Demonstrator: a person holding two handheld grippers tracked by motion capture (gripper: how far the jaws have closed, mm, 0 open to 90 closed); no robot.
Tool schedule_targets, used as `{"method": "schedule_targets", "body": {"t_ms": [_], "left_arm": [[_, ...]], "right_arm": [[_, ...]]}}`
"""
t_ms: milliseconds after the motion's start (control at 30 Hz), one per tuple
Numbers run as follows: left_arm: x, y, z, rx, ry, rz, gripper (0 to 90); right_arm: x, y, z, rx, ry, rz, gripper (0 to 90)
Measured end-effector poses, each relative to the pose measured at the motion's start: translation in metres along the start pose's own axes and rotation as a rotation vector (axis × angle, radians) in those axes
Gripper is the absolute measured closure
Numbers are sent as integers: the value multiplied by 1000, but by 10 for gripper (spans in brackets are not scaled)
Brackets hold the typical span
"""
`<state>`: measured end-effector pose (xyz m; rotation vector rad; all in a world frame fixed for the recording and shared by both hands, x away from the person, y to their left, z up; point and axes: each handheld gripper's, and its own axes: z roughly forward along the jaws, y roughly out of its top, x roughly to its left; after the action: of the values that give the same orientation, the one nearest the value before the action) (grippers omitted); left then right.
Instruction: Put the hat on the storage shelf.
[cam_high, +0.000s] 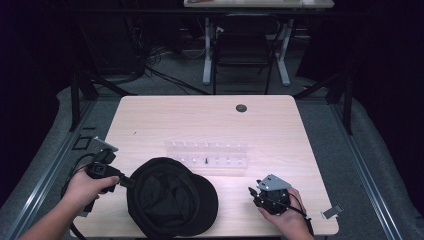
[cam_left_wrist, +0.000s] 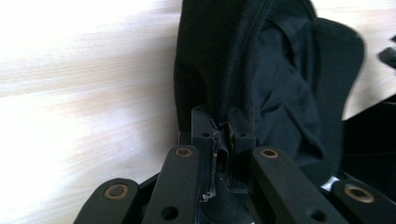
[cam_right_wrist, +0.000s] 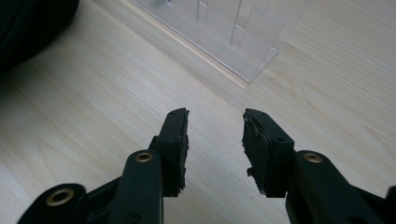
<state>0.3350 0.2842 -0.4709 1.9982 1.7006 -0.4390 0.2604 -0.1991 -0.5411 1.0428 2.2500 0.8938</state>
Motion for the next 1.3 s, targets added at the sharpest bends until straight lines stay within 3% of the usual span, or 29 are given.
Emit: {"method": "schedule_targets", "body": {"t_ms": [133, 167, 300, 367, 900, 1300], "left_arm": [[-2, 0, -4, 7, -34, -9, 849], [-3, 0, -6, 3, -65, -25, 849], [-5, 1, -10, -8, -106, -45, 850], [-6, 1, -12, 0, -121, -37, 850], [-24, 3, -22, -15, -171, -32, 850], [-40, 7, -38, -48, -253, -17, 850]], "right_arm": [[0, 0, 0, -2, 0, -1, 602], [0, 0, 0, -1, 0, -2, 602], [0, 0, 0, -2, -1, -1, 602], [0, 0, 0, -3, -1, 0, 602], [-1, 0, 0, -6, 0, 5, 601], [-1, -1, 0, -5, 3, 10, 601]]}}
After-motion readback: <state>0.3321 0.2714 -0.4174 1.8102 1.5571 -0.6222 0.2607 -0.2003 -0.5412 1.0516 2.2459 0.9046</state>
